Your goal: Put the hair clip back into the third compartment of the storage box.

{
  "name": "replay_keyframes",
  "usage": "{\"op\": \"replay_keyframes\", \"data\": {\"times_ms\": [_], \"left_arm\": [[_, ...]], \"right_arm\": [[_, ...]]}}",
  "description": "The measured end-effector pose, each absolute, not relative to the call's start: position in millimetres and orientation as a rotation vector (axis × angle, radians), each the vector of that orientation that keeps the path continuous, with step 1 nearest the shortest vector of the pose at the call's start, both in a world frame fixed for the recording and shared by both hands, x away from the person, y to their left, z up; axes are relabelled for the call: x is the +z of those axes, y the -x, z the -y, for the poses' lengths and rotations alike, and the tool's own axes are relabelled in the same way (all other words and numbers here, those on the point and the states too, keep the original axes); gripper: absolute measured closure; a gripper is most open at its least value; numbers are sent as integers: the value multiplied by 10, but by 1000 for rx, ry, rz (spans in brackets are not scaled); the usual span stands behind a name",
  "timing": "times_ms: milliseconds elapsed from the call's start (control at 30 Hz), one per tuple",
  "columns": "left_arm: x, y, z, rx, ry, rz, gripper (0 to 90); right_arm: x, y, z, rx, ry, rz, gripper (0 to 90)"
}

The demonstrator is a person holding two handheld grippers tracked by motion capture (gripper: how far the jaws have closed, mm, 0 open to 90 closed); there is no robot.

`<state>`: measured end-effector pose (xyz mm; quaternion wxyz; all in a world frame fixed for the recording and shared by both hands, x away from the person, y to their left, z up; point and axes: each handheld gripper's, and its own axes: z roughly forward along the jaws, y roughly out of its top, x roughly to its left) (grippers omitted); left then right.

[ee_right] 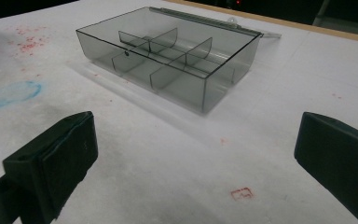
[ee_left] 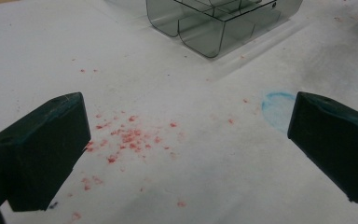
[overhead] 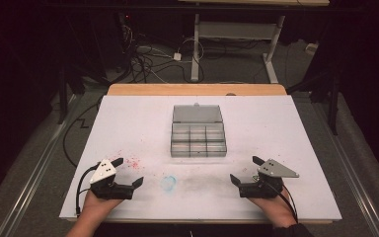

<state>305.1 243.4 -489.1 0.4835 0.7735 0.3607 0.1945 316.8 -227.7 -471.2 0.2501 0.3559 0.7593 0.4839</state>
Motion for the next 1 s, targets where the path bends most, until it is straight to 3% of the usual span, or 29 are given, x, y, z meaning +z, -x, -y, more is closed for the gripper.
{"op": "replay_keyframes", "data": {"times_ms": [1000], "left_arm": [[-4907, -3063, -2401, 449, -1916, -846, 0]], "right_arm": [[-4669, -3160, 2381, 1275, -961, -2056, 5]]}}
